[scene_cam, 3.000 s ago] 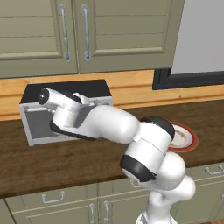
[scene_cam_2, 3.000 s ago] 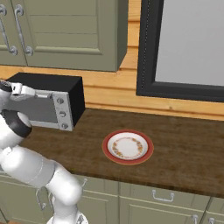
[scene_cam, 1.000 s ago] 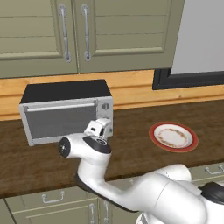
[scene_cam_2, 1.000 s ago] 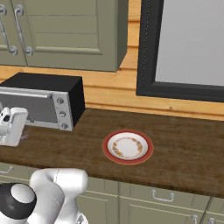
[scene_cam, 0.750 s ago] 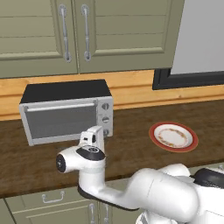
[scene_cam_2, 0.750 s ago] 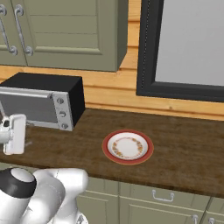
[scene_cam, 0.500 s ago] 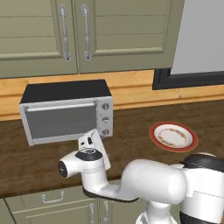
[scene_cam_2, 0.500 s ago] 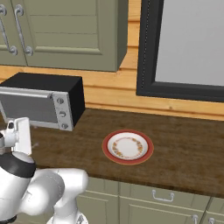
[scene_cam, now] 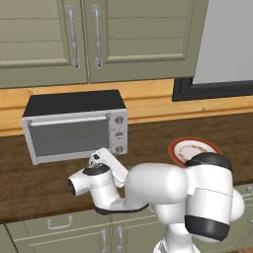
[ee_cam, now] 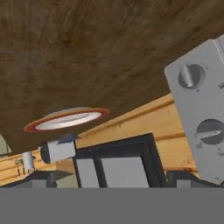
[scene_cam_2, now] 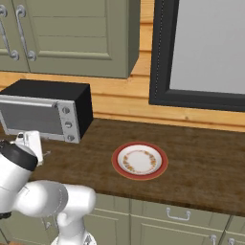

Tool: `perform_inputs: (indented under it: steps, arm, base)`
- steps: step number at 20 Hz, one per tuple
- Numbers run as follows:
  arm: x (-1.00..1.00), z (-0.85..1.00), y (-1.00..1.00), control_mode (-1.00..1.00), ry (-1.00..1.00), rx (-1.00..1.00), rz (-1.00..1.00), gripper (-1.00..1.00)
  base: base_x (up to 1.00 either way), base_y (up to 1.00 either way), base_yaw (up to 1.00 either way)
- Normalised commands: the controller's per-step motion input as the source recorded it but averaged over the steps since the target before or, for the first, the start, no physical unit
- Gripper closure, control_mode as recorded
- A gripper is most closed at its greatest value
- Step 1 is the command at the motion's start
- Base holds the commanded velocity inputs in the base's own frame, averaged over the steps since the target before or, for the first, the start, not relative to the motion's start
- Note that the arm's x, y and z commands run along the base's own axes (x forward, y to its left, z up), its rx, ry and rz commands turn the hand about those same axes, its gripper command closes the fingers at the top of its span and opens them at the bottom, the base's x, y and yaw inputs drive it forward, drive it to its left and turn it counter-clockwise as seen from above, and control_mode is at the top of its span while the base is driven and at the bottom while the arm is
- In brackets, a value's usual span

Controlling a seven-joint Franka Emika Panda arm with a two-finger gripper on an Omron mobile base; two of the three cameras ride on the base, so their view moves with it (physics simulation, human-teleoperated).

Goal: Pick up the kebab skewer and baguette bread, and place them inside the toaster oven. Close the toaster oven door and start by setting the timer.

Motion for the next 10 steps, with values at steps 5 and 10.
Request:
perform_inputs:
  steps: [5, 10]
  arm:
    - [0.03, 0.00, -0.35, -1.00, 0.19, -0.26, 0.08, -1.00]
    - [0.17, 0.00, -0.27, -1.00, 0.12, -0.09, 0.27, -1.00]
  base:
    - [0.00, 0.00, 0.00]
    - [0.00, 0.00, 0.00]
